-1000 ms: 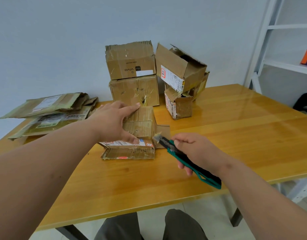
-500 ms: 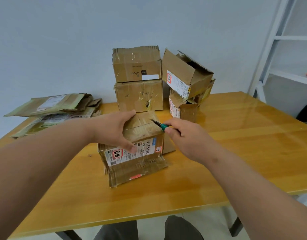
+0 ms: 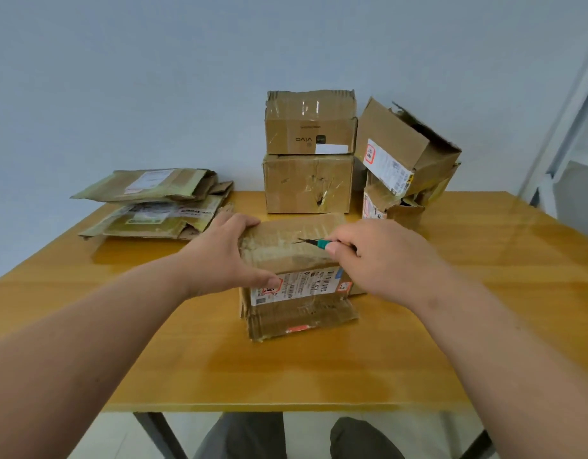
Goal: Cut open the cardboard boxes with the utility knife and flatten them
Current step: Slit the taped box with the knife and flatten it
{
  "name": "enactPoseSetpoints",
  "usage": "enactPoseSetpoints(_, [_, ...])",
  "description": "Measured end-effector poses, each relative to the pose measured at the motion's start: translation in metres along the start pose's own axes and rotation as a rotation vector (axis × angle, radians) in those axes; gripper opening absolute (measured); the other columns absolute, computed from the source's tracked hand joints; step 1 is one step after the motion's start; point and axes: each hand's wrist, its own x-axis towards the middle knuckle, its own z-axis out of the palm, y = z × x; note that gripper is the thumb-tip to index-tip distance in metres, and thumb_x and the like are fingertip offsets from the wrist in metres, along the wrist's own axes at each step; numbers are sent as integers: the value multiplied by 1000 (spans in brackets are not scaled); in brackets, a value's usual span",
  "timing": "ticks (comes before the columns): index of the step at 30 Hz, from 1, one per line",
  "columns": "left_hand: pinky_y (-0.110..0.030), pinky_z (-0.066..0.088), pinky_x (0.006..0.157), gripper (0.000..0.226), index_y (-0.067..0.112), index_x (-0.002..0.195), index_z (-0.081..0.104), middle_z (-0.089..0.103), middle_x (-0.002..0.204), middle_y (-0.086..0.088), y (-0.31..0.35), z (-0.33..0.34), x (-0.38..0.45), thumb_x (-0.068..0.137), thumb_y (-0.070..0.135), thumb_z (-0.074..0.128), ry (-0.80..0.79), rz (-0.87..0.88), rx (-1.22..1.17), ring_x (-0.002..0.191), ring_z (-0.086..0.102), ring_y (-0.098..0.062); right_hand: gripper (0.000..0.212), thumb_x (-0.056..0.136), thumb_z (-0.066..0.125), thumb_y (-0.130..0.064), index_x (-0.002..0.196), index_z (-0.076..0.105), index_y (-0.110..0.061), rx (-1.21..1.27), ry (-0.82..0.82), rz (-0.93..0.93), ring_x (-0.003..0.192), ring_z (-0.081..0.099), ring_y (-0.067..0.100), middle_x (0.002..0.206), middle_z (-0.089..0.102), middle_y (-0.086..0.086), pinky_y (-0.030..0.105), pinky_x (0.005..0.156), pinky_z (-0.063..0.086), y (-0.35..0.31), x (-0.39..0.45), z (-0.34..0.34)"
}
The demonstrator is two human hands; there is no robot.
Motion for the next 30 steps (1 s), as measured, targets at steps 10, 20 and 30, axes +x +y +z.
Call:
enactPoseSetpoints(10, [-47,36,107,124,44,142,21,23,134,18,-1,10,-21,34,89,60,101,29,135,120,37,-17,36,101,36,-39,91,68,-25,-58,-155,-195,76,56,11,79,62,-8,36,65,49,-38,25,-2])
enactPoseSetpoints(20, [-44,23,107,113,42,141,22,30,139,16,-2,11,-23,46,80,69,113,70,151,122,39,-13,35,100,42,-37,78,66,-23,-104,-228,-213,66,54,12,67,58,-5,31,54,35,-61,36,-15])
enactPoseSetpoints(30, [-44,21,106,118,39,142,23,33,135,17,1,9,-24,41,85,61,93,54,141,119,40,-11,43,101,42,-36,61,50,-22,-266,-276,-181,60,49,13,65,51,-4,28,52,31,-54,38,-24])
